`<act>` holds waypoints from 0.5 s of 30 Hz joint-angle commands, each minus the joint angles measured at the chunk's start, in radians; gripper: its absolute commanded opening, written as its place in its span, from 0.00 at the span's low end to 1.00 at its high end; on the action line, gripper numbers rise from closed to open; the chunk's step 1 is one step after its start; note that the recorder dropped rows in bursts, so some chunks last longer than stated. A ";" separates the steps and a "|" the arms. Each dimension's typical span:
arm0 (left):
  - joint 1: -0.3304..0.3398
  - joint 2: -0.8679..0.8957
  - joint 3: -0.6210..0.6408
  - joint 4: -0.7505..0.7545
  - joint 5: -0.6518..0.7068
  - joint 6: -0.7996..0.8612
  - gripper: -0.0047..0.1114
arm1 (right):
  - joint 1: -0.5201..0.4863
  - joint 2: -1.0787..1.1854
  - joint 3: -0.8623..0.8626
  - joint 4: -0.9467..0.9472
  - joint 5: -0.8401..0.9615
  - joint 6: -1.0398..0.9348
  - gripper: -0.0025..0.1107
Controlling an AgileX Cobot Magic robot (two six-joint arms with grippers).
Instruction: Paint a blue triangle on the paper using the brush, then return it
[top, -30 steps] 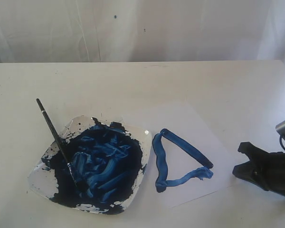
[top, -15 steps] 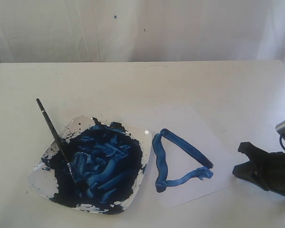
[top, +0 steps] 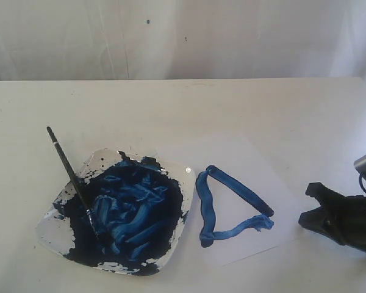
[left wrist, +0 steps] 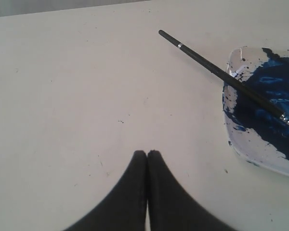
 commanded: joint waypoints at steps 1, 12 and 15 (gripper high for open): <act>-0.011 -0.005 0.003 0.001 -0.004 0.002 0.04 | 0.002 0.004 -0.003 -0.006 0.040 -0.014 0.02; -0.011 -0.005 0.003 0.001 -0.004 0.002 0.04 | 0.002 -0.270 -0.119 0.023 0.246 0.076 0.02; -0.011 -0.005 0.003 0.001 -0.004 0.002 0.04 | 0.005 -0.415 -0.208 0.027 0.244 0.074 0.02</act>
